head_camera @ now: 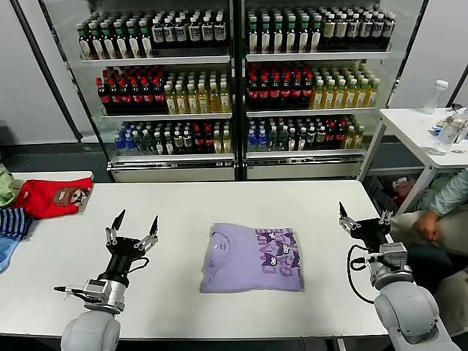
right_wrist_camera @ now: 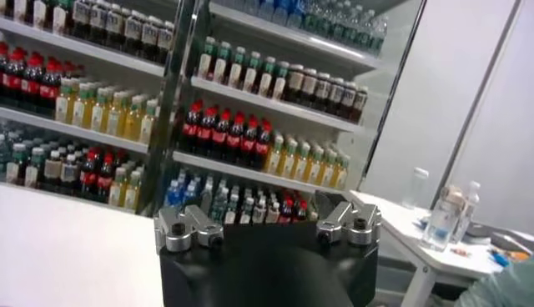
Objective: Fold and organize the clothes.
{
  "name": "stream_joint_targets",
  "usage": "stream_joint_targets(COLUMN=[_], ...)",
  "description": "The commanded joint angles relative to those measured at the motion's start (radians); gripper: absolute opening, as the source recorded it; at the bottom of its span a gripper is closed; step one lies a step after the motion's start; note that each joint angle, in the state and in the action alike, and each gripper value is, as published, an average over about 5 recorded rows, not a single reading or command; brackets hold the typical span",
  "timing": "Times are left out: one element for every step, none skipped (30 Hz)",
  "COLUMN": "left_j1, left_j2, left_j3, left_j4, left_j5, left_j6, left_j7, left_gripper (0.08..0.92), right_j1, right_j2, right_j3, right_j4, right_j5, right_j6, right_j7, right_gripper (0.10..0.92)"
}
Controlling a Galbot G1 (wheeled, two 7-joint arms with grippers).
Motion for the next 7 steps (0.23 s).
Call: stream_joint_targets(left_j1=[-0.011,-0.009,-0.005,-0.001,0.003,0.005,0.007], left_j2=[-0.009,-0.011,-0.011,-0.009,-0.006,-0.004,-0.002], left_j3=[-0.007,-0.010,-0.012,-0.014,-0.015,-0.015,-0.015], left_j4=[0.035,0.035,0.034,0.033,0.034,0.034,0.035], left_j5=[0.043,0.043,0.043,0.043,0.043,0.042,0.043], left_j6=[-0.064,-0.070,-0.073,-0.074,-0.074,-0.074,-0.075], left_j7=[0.013,0.015,0.016,0.016,0.015,0.015,0.015], left_gripper=[0.823,0.823,0.823,0.823,0.823,0.823,0.823], right_j1=[0.018,0.023,0.031,0.039,0.043,0.046,0.048], right_j2=[0.005,0.000,-0.004,-0.006,-0.004,-0.002,0.000], right_j3=[-0.020,-0.026,-0.032,-0.039,-0.047,-0.050,-0.055], right_j4=[-0.058,-0.067,-0.077,-0.087,-0.094,-0.098,-0.101], right_j5=[-0.100,-0.109,-0.113,-0.116,-0.117,-0.116,-0.117], right_j6=[0.062,0.064,0.065,0.065,0.064,0.063,0.062], right_j7=[-0.027,-0.031,-0.033,-0.032,-0.029,-0.027,-0.025], right_gripper=[0.823,0.823,0.823,0.823,0.823,0.823,0.823])
